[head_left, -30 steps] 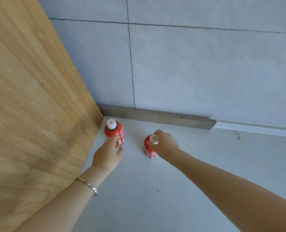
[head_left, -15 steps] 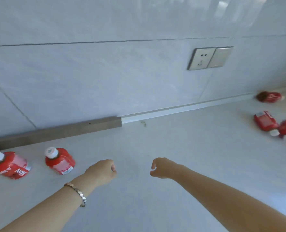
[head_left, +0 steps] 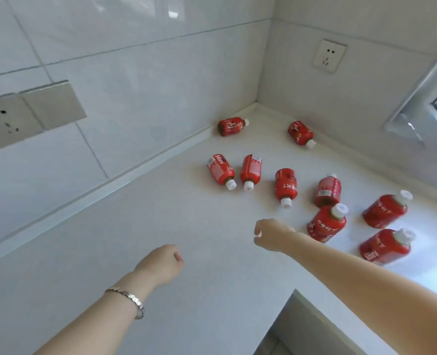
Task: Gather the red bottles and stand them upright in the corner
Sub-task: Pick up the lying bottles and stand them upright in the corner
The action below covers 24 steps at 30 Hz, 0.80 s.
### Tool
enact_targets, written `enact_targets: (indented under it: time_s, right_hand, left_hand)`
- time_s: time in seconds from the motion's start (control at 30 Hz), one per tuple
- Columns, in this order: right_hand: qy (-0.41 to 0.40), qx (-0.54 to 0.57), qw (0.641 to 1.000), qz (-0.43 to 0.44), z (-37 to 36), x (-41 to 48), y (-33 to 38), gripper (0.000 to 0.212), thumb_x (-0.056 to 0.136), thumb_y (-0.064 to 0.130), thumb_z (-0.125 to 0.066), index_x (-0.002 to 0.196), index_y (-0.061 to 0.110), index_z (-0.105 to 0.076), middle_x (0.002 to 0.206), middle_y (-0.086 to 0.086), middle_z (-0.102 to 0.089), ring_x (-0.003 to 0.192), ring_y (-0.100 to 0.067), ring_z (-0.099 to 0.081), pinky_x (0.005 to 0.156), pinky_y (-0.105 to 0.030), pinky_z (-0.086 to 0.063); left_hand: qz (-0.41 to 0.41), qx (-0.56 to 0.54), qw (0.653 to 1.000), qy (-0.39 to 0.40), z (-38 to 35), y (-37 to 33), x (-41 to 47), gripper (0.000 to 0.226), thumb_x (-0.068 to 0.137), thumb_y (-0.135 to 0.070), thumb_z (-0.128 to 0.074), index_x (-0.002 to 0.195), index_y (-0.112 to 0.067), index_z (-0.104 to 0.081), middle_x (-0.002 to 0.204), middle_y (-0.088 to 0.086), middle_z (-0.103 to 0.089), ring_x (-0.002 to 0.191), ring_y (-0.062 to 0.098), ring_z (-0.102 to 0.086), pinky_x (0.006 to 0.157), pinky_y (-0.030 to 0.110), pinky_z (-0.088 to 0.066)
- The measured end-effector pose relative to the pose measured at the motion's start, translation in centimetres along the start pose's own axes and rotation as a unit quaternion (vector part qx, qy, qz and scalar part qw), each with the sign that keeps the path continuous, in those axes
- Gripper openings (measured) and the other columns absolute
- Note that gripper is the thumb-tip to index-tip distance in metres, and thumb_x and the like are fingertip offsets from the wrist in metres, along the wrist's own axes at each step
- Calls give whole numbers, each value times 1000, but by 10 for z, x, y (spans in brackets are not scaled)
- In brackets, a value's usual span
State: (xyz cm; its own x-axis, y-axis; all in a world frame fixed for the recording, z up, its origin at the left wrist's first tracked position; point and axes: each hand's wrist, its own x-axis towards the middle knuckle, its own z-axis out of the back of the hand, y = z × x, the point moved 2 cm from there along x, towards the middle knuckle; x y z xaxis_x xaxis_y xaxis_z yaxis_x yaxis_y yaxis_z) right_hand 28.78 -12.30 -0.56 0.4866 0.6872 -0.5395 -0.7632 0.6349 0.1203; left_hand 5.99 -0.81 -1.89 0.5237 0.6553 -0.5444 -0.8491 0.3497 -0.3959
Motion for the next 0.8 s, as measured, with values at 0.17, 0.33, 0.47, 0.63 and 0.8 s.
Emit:
enact_targets:
  time_s: [0.17, 0.33, 0.47, 0.63, 0.8]
  right_hand:
    - [-187, -24, 980, -61, 67, 5, -97, 34, 93, 28, -45, 122, 13, -54, 125, -9, -54, 111, -31, -58, 75, -35, -46]
    - [-113, -53, 980, -154, 63, 16, -174, 45, 94, 45, -40, 128, 17, -45, 121, -9, -57, 109, -30, -59, 75, -35, -46]
    - [-103, 38, 983, -148, 46, 29, -193, 41, 93, 46, -40, 117, 14, -47, 100, -9, -66, 88, -29, -66, 63, -30, -45]
    - [-145, 163, 965, -144, 44, 32, -204, 37, 88, 46, -51, 114, 20, -50, 95, -4, -64, 76, -22, -55, 55, -26, -39]
    - [-186, 219, 950, -126, 49, 31, -210, 26, 84, 46, -58, 96, 23, -50, 81, 0, -63, 74, -23, -61, 55, -26, -40]
  left_hand:
    - [-44, 3, 999, 19, -13, -102, 42, 21, 88, -24, -48, 68, -29, -48, 88, -4, -57, 84, 20, -57, 75, 28, -45]
    - [-67, 17, 997, 34, -32, -151, 70, 15, 89, -22, -46, 78, -19, -56, 86, -2, -59, 78, 23, -55, 68, 24, -41]
    - [-69, 31, 996, 54, -44, -174, 87, 13, 89, -23, -46, 90, -18, -58, 90, -2, -60, 80, 24, -56, 68, 24, -41]
    - [-81, 85, 992, 41, -58, -218, 106, 41, 89, -40, -52, 124, -19, -49, 114, -1, -64, 107, 23, -61, 84, 29, -45]
    - [-42, 60, 997, -33, -86, -270, 148, 57, 80, -54, -59, 117, -11, -51, 117, 7, -65, 110, 28, -61, 84, 32, -46]
